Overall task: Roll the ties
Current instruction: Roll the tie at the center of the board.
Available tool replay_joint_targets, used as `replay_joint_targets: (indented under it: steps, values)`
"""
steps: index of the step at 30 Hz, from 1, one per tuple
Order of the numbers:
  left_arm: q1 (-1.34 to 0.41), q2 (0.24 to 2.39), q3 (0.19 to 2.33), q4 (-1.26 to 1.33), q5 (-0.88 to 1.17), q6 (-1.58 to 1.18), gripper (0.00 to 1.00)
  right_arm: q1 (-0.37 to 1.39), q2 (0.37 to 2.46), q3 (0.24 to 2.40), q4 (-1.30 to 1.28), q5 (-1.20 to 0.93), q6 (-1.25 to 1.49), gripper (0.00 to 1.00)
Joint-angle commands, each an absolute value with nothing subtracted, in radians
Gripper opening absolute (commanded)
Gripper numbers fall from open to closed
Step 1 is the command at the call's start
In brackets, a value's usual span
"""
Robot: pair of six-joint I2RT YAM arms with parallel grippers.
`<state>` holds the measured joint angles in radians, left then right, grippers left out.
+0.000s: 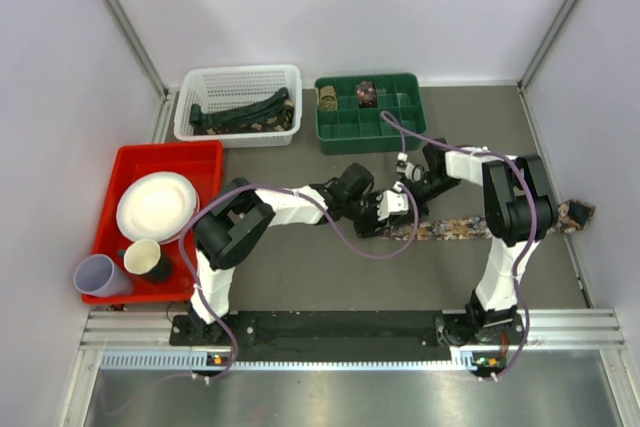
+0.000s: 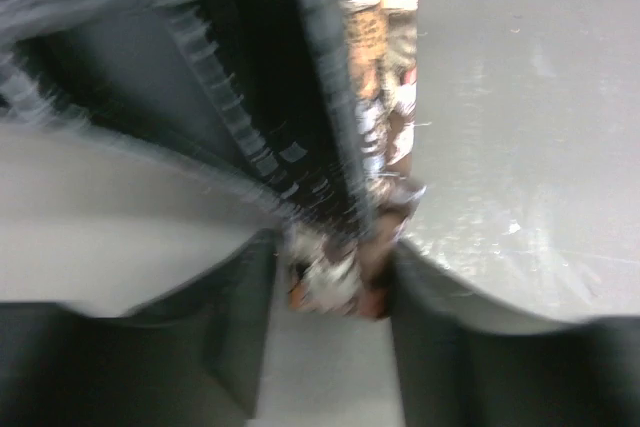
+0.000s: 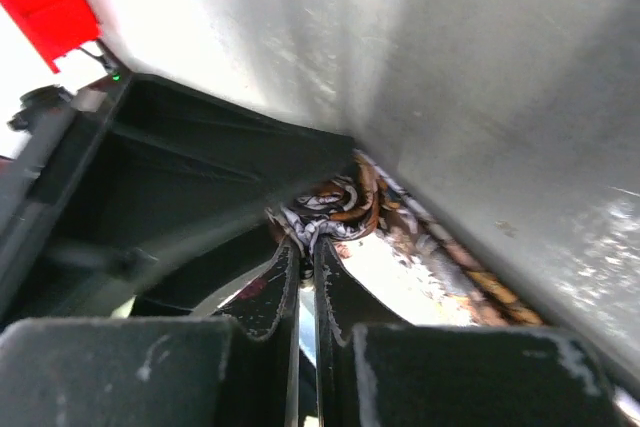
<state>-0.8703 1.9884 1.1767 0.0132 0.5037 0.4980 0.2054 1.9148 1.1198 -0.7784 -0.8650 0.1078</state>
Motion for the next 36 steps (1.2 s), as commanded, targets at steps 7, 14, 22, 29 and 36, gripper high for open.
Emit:
replay_joint_targets:
  steps: [7,14,22,29,36]
  values:
    - [-0.804,2.003,1.034,0.066,0.601,0.39,0.7,0.167,1.976,1.098,-0.75,-0.645,0.005,0.0]
    - [-0.802,2.043,0.996,0.3,0.712,0.327,0.73,0.166,1.98,1.104,-0.755,-0.571,0.012,0.0]
    - [-0.815,2.112,1.003,0.46,0.749,0.27,0.72,0.202,1.974,1.124,-0.752,-0.462,0.09,0.0]
    - [-0.842,2.129,1.009,0.439,0.717,0.322,0.45,0.204,2.005,1.15,-0.744,-0.511,0.094,0.0]
    - [-0.851,2.068,1.107,-0.027,0.548,0.486,0.22,0.183,1.976,1.207,-0.807,-0.667,0.045,0.22]
